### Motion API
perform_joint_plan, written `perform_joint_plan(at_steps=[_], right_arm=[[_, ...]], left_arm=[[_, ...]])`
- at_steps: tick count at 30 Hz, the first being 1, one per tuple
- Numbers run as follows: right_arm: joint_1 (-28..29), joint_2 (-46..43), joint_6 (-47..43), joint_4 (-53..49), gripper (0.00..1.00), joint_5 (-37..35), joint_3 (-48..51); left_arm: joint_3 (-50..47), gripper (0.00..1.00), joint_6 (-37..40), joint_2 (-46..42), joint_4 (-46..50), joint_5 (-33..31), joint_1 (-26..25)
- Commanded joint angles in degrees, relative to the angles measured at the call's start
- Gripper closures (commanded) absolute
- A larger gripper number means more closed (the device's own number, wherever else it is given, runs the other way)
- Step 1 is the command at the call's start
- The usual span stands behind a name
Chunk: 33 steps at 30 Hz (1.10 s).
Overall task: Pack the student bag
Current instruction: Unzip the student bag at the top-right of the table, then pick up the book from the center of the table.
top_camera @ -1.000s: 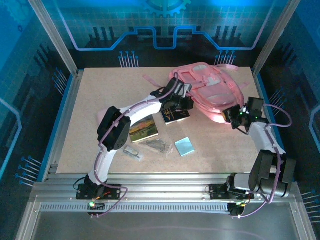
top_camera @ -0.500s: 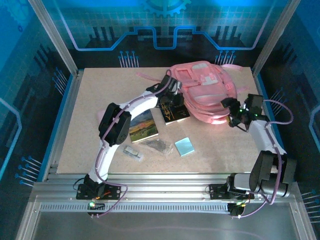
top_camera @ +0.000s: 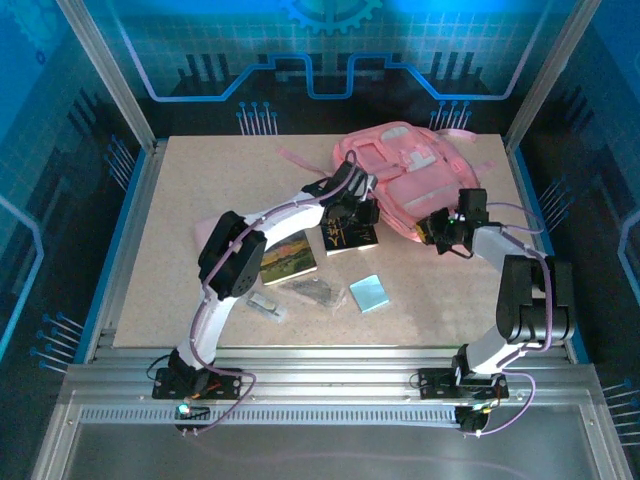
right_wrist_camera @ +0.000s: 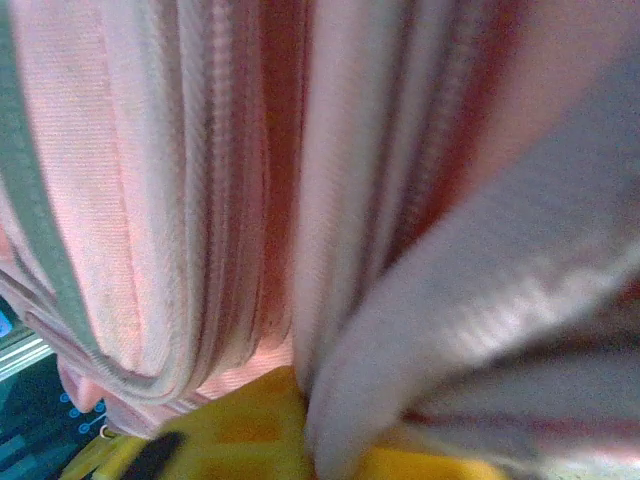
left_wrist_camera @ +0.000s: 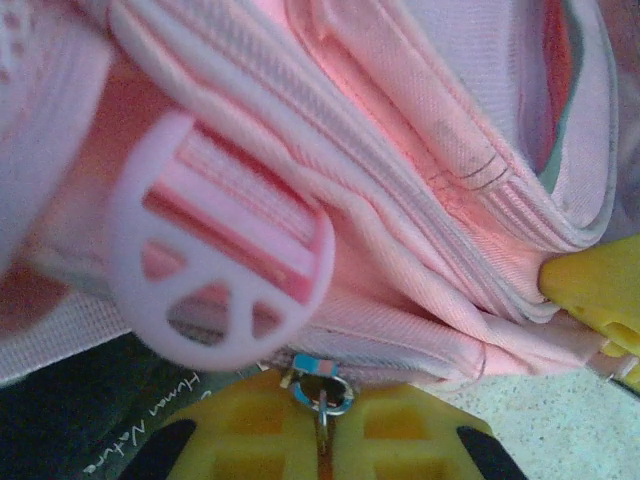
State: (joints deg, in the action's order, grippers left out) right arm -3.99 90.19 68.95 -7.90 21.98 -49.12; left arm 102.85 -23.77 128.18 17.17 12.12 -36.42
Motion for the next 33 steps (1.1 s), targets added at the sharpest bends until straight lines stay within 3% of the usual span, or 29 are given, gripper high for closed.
perform_joint_plan(at_steps=[1, 5, 9, 10, 12, 15, 17, 18, 19, 21, 27, 33], right_arm=[[-2.63, -3.91, -1.30, 0.22, 1.00, -4.11, 0.60], [-4.57, -7.31, -2.49, -1.72, 1.00, -4.32, 1.85], [-4.60, -7.86, -2.77, -1.85, 1.00, -3.64, 2.06], [-4.47, -7.58, -2.92, -1.85, 1.00, -3.31, 1.89], [-4.13, -7.36, -3.27, -1.59, 1.00, -2.85, 1.31], [-3.83, -7.30, -5.45, -3.08, 0.98, -2.08, -0.47], [-3.65, -7.77, -7.84, -5.42, 0.74, -1.00, -2.18], [-3.65, -8.13, -9.31, -7.38, 0.47, -0.18, -3.53], [-3.50, -8.63, -11.03, -9.86, 0.32, 0.60, -4.47], [-2.83, -9.85, -14.57, -14.23, 0.22, 1.54, -6.31], [3.96, -12.10, -27.23, -26.42, 0.19, -2.18, -12.20], [12.78, -5.31, -32.02, -23.65, 0.27, -2.79, -17.02]], left_arm=[[2.45, 1.00, 3.68, -1.61, 0.26, -6.22, 3.50], [7.83, 1.00, 3.58, 3.27, 4.38, -10.59, 8.74], [9.44, 1.00, 4.02, 3.58, 4.66, -10.82, 9.76], [9.39, 0.96, 3.72, 3.40, 4.33, -10.35, 9.65], [9.39, 0.81, 3.06, 3.01, 4.55, -9.13, 9.41], [8.02, 0.42, 1.73, 1.49, 5.81, -7.89, 9.23], [5.47, 0.33, 1.19, -0.88, 6.00, -7.55, 9.20], [3.76, 0.31, 1.09, -2.48, 5.95, -7.46, 9.33], [1.71, 0.27, 0.94, -4.34, 5.62, -7.63, 9.35], [-2.65, 0.19, 0.74, -7.93, 4.46, -8.32, 9.44], [-15.98, 0.17, -3.37, -15.89, 0.09, -7.74, 11.54], [-20.17, 0.18, -5.63, -17.73, -1.28, -5.76, 12.23]])
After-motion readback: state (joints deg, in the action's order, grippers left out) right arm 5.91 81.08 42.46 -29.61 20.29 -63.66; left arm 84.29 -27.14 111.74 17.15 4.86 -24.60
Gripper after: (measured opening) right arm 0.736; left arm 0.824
